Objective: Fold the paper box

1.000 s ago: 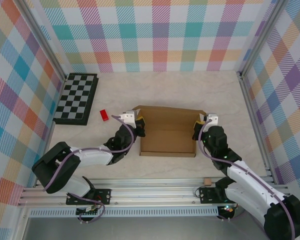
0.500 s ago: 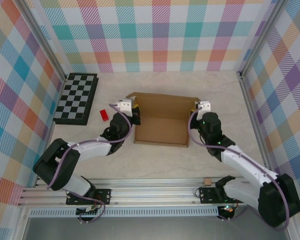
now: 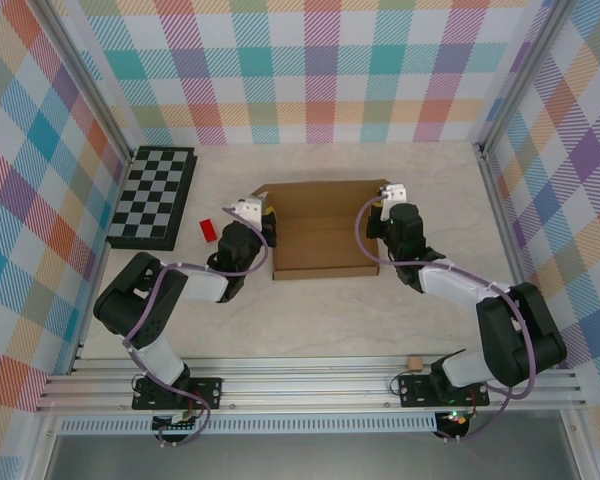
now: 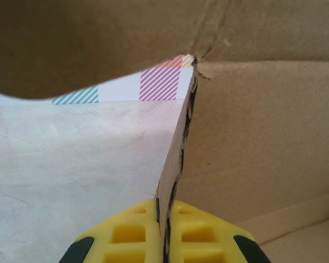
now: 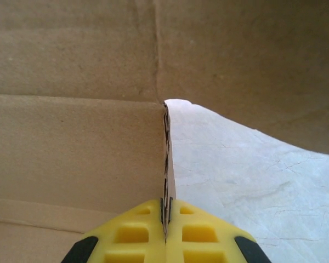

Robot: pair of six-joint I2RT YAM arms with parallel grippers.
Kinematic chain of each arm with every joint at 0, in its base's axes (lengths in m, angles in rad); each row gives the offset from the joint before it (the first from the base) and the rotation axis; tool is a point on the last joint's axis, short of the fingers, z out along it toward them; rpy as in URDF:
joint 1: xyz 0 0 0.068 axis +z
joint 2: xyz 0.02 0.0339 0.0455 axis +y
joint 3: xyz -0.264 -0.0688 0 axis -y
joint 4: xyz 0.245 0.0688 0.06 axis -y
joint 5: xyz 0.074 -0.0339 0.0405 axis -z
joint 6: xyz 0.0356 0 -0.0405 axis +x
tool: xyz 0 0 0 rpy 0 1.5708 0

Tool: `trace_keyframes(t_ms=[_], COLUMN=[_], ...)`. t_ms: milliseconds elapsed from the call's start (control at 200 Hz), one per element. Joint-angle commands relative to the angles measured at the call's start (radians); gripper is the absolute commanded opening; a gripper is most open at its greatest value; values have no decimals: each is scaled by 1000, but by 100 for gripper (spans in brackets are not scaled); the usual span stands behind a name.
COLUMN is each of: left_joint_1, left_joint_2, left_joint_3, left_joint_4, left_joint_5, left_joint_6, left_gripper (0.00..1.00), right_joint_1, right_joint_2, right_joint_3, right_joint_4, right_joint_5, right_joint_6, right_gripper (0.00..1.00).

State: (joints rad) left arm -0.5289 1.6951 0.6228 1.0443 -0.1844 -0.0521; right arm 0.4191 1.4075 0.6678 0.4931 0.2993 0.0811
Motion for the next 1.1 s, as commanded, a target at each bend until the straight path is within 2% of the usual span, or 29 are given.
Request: trace_keyframes(t_ms=[0,110,200,300,400,505,590,705,995,1095], left_joint_1=[-53,-110,-156,-179,-197,-222,-228,-252,-270,-281], left_joint_2=[-24,-51,-31,15,15,-22,-70,-98,-32,-29], left_joint_3=[-18,-25,-74,-124,-135,-97,-32,39,-147,-186], left_joint_4=[31,-44,-16,39,27,-71,-213,-326,-114,-97], left_joint_5=[35,-11,-45,-69,-94,-123,-134,-140,-29,-15], left_joint_6=[-104,-151,-149,-179,-231,-285,-353,-345,-282,-280], left_gripper=[0,0,0,0,0,0,1,1,0,0], right_joint_1=[33,44,54,79,110,135,152,161,165,171], right_joint_2=[-12,-25,-42,-56,-71,-92,-111,-143,-191,-213], right_joint_3=[-38,-83,-128,-173,-199,-219,-227,-243,-285,-304], right_joint_4=[56,30,24,13,-21,-66,-98,-120,-167,-209], right_joint_5=[-108,-85,-75,-63,-39,-37,-27,-5,-10,-2], right_joint_6=[53,89,129,156,160,167,170,176,207,229], right_gripper=[0,0,0,0,0,0,0,0,0,0])
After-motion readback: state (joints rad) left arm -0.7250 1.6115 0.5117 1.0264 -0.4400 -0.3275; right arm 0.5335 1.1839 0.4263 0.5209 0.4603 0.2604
